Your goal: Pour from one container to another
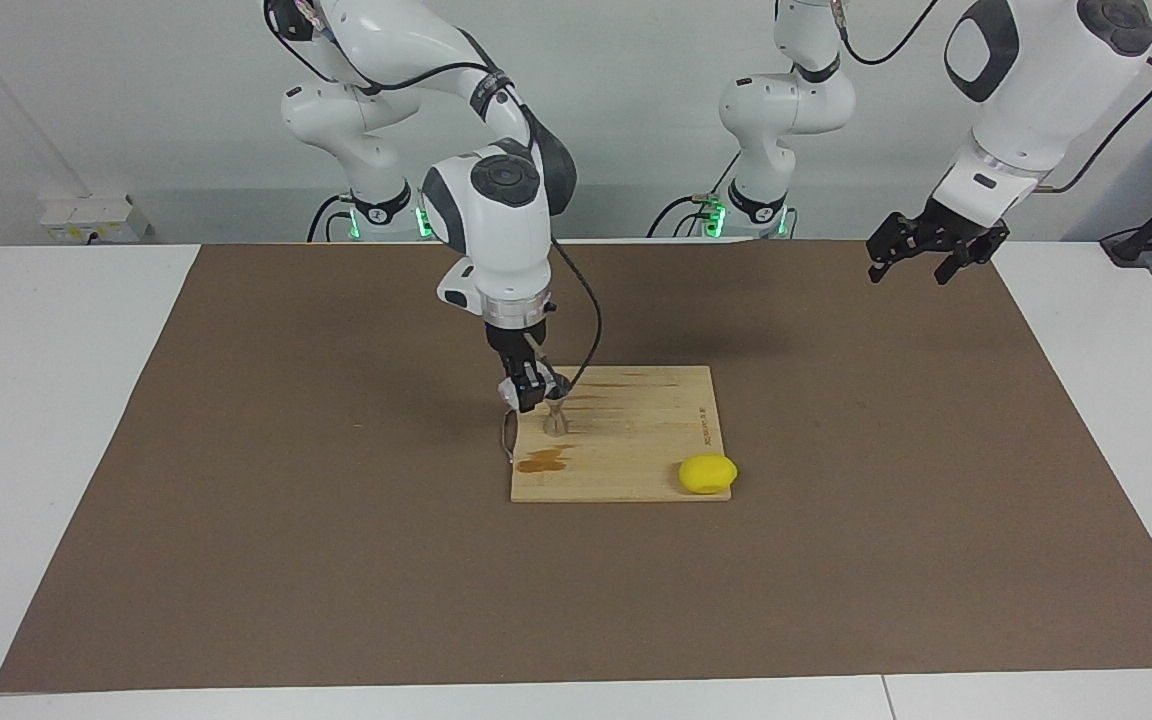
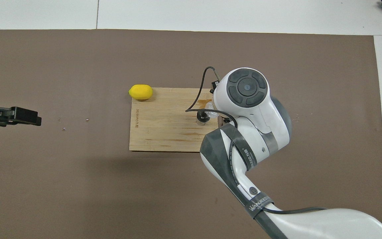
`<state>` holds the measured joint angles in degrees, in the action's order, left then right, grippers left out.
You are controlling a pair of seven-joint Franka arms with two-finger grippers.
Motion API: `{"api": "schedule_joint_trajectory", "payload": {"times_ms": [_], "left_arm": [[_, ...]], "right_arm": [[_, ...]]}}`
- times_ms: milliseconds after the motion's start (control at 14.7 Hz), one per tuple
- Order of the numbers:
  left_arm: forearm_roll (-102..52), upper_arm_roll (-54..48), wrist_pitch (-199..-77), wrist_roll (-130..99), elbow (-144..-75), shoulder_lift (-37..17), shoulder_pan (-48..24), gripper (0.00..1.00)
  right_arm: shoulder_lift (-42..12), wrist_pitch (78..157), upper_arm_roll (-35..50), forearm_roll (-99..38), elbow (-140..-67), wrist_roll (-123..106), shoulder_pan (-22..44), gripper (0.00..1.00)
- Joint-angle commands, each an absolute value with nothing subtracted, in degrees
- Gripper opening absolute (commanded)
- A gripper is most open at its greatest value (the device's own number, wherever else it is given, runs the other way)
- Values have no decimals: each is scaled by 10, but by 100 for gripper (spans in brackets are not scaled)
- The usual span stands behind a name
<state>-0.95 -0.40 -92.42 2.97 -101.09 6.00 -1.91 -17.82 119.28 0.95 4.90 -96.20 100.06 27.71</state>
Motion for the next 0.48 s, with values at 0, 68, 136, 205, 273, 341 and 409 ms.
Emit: {"api": "schedule_joint_trajectory", "payload": {"times_ms": [0,68,136,205,273,341,409], "left_arm": [[13,-31,-837,37,-908,15,0,100],[11,-31,-825,37,-893,6,1,100],[11,-31,-835,36,-901,8,0,100],[11,-31,-843,38,-913,13,0,100],[11,-29,-843,37,-917,15,-1,100],[7,-29,-844,37,-916,15,-1,100],[-3,-26,-845,33,-918,15,1,100]], "right_arm": [[-181,1182,11,66,-951,1017,278,18],[-181,1181,12,66,-951,1017,278,18],[-181,1182,12,64,-950,1017,276,18],[-181,1181,12,61,-948,1016,274,18],[-182,1179,12,58,-943,1016,271,18],[-182,1177,12,56,-941,1016,270,18],[-182,1177,12,56,-940,1016,270,18]]}}
